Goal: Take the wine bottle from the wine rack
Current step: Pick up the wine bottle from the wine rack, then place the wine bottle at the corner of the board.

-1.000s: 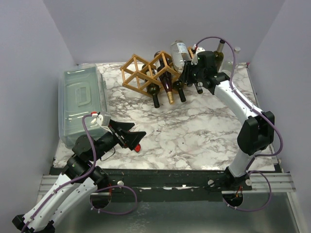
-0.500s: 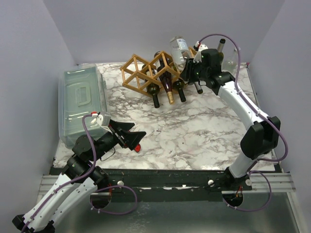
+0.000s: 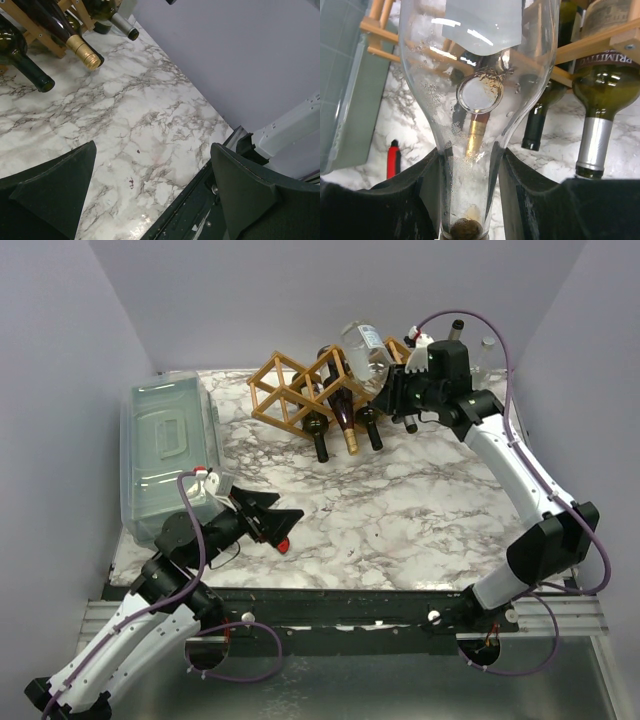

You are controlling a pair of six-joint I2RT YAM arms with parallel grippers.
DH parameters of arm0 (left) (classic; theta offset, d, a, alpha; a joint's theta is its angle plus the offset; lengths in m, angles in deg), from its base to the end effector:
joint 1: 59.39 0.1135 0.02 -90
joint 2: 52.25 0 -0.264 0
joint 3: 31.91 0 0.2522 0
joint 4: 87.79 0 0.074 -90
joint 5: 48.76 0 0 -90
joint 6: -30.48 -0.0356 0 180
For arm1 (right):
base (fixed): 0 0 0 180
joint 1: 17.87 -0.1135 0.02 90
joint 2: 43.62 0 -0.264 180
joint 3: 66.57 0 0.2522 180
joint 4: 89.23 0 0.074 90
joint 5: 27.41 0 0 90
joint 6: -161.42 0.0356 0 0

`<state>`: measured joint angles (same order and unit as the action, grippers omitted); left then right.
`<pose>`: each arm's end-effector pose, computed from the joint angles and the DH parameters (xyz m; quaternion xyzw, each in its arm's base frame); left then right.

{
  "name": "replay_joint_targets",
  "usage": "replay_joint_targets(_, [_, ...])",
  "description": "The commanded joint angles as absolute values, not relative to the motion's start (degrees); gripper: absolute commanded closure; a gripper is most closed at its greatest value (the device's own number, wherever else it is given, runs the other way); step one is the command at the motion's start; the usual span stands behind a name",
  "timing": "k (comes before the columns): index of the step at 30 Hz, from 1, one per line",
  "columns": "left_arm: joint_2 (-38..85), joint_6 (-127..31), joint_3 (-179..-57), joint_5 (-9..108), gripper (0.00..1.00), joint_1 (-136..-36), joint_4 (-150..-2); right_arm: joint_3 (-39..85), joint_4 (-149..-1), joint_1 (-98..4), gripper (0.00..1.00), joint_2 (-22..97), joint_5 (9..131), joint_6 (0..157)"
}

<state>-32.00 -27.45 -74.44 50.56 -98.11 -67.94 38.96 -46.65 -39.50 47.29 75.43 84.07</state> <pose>0.0859 -0.0763 0.3051 0.0986 0.6851 -0.4626 0.5540 0.3357 0.1416 0.3902 -0.1241 0.8445 0.2425 0.4611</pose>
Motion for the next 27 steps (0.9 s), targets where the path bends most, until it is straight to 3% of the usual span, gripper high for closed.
replay_joint_targets(1, [-30.88,-28.45,-76.74,50.24,0.01,-97.94,-68.27,40.90,-55.56,-39.23,1.00,40.21,82.68,83.00])
replay_joint_targets(27, [-30.89,-39.39,-79.33,51.56,0.01,-97.94,-66.59,29.23,-36.29,-39.37,1.00,28.59,106.52,64.77])
